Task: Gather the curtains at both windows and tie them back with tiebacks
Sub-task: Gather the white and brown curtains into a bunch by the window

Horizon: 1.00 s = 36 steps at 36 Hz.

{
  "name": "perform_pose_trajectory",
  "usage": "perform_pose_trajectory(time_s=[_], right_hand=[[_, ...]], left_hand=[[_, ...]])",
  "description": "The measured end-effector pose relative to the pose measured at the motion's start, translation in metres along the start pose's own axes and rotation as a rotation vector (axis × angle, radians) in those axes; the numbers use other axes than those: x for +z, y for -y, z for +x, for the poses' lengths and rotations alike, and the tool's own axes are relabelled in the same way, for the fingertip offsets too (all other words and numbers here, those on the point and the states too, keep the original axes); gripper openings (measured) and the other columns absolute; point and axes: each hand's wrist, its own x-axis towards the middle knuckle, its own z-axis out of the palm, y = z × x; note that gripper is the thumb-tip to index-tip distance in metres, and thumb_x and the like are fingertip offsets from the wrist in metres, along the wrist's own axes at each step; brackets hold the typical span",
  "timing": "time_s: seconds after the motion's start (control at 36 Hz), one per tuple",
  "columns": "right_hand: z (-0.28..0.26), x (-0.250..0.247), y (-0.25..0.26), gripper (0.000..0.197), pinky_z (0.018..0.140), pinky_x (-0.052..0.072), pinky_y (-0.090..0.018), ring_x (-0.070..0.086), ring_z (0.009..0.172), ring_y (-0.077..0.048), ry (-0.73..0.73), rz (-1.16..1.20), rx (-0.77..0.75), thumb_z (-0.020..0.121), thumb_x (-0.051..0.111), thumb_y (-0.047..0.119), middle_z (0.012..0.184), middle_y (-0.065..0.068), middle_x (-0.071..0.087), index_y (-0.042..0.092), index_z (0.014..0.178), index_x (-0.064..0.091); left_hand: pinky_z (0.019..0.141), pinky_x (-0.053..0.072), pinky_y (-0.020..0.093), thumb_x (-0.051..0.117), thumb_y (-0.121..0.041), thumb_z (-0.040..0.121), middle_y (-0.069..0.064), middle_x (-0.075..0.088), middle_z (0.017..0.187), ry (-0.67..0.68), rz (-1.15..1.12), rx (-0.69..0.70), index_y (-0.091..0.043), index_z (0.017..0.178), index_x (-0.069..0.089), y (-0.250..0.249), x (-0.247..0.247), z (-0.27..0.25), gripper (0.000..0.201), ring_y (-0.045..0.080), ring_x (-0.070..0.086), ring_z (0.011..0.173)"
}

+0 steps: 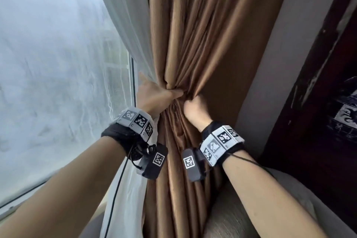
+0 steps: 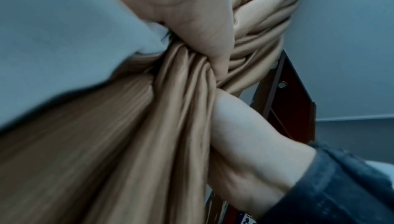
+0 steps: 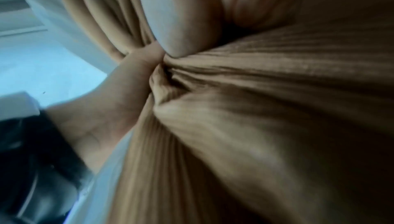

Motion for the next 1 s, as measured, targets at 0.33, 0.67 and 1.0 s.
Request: perform_pose_trajectory(time_s=[0.33, 0.67, 1.0], right_hand=[[-0.011, 0.010, 0.015, 0.042, 0.116, 0.024, -0.027, 0.026, 0.143, -0.039, 0.124, 0.057, -0.027, 0.104, 0.025, 0.001, 0.151, -0.032, 0.029, -0.012, 0.143, 0.026], [0.027, -0.008, -0.047, 0.025, 0.081, 0.048, -0.030, 0.066, 0.080, -0.016, 0.205, 0.913, 0.179, 0.075, 0.058, 0.016, 0.091, -0.007, 0.072, 0.009, 0.095, 0.070], [0.126, -0.027, -0.105, 0.096, 0.100, 0.050, -0.037, 0.069, 0.101, -0.017, 0.157, 0.474, 0.290, 0.046, 0.090, 0.056, 0.112, 0.000, 0.073, 0.015, 0.127, 0.062]], left_hand=[[0.103, 0.046, 0.035, 0.079, -0.081, 0.028, 0.001, 0.053, 0.131, 0.071, 0.029, 0.131, -0.026, 0.134, 0.049, -0.005, -0.003, -0.009, 0.122, 0.019, 0.056, 0.116], [0.086, 0.056, 0.034, 0.079, -0.051, 0.042, 0.002, 0.070, 0.100, -0.017, 0.016, 0.030, -0.010, 0.114, 0.067, -0.008, -0.010, -0.001, 0.084, 0.020, 0.066, 0.095], [0.087, 0.055, 0.032, 0.082, -0.046, 0.044, -0.003, 0.070, 0.095, 0.077, -0.031, 0.066, -0.012, 0.105, 0.069, -0.011, -0.018, 0.000, 0.071, 0.014, 0.066, 0.095]])
